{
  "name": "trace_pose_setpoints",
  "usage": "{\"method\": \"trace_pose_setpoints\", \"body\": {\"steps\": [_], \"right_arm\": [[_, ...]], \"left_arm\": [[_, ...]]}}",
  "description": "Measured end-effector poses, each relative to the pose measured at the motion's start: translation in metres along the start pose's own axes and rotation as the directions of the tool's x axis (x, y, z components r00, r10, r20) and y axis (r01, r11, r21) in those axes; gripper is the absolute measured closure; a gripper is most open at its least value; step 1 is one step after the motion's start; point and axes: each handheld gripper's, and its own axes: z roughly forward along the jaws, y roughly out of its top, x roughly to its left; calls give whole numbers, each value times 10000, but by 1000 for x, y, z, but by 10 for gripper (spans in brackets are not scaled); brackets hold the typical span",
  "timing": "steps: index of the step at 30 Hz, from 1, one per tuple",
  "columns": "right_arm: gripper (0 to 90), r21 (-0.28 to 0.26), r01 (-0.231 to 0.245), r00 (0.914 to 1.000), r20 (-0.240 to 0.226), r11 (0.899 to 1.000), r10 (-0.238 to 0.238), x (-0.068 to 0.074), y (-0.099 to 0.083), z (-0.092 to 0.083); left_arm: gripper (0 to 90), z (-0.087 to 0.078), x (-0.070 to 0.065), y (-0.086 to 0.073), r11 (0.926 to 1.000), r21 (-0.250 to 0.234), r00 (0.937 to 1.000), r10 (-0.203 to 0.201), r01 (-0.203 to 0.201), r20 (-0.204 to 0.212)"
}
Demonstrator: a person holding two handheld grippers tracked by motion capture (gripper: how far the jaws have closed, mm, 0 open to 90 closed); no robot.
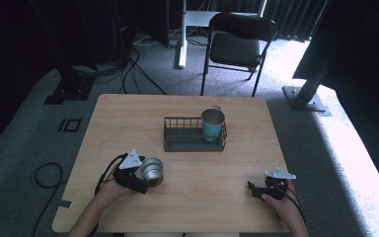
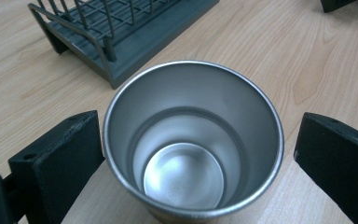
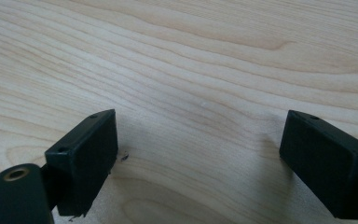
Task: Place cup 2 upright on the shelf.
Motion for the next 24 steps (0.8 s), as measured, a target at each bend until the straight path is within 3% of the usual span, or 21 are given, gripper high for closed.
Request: {"method": "trace_pose_setpoints", "body": {"steps": [13,18,24], "right_arm": [[110,3,1,10000,8,10000,-1,0,0,0],[110,2,6,10000,12,10000,-6,0,0,0],[109,3,4,10000,12,10000,-4,0,0,0]], "left_arm": [[42,10,-1,0,9999,154,9999,74,-75,112],[134,10,0,0,9997,213,9999,132,-131,-34],[142,9,-4,1,9995,282,9995,173,-166,-277]]}}
